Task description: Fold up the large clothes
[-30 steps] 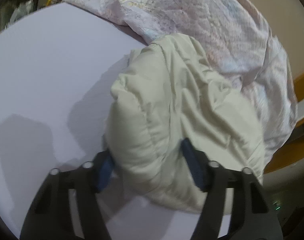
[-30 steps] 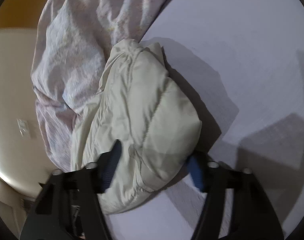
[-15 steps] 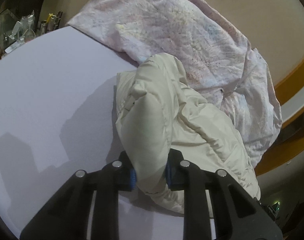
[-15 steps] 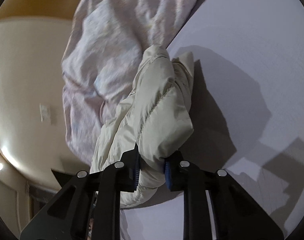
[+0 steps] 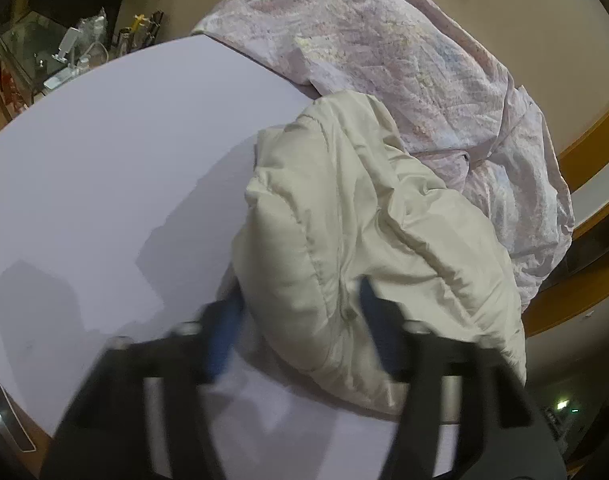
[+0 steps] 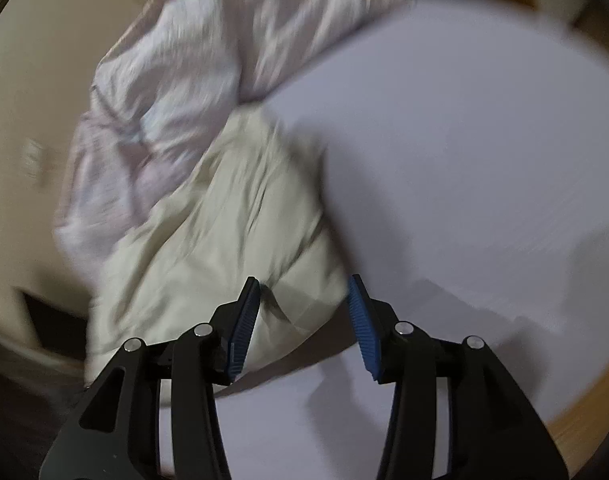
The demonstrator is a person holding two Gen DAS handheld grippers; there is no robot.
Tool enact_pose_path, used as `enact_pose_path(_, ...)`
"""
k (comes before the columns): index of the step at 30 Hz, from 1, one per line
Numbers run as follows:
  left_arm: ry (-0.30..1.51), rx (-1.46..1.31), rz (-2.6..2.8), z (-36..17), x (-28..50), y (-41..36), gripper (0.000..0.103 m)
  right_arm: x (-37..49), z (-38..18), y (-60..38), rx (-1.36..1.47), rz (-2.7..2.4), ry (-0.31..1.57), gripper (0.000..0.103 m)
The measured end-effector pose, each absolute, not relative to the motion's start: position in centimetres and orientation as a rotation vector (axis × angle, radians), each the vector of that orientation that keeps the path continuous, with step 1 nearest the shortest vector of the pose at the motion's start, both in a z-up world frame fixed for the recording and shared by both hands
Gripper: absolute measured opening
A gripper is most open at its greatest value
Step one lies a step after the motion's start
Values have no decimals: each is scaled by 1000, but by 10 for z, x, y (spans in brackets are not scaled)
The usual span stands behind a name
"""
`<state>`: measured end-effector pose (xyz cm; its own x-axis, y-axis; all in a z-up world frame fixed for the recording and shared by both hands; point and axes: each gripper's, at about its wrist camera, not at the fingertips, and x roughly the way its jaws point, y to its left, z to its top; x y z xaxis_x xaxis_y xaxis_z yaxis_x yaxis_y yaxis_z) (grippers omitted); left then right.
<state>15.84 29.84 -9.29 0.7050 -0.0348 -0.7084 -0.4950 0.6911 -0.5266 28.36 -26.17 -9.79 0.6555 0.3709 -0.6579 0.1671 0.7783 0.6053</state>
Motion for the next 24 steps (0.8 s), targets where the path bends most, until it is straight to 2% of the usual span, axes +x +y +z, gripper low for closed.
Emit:
enact_pose_path(3,751,-774,287,-94,152,298,72,279,-68,-248,585,101,770,48)
enact_pose_path(9,762,-811,239,-103,155,292,72,303,-43,-138,371,404,781,46)
enact_pose_path(13,764,-839,230,-109,159,289,72,317,-36,-69,301,547,789,31)
enact_pose_path(14,762,-848,230,-110,161,290,72,320,-34,-61,293,559,786,30)
enact_pose_path(18,754,-862,232,-112,166,291,72,333,-37,-30,233,573,789,24)
enact_pose_path(24,740,-887,225,-115,172,297,71,347,-69,-18,167,546,867,24)
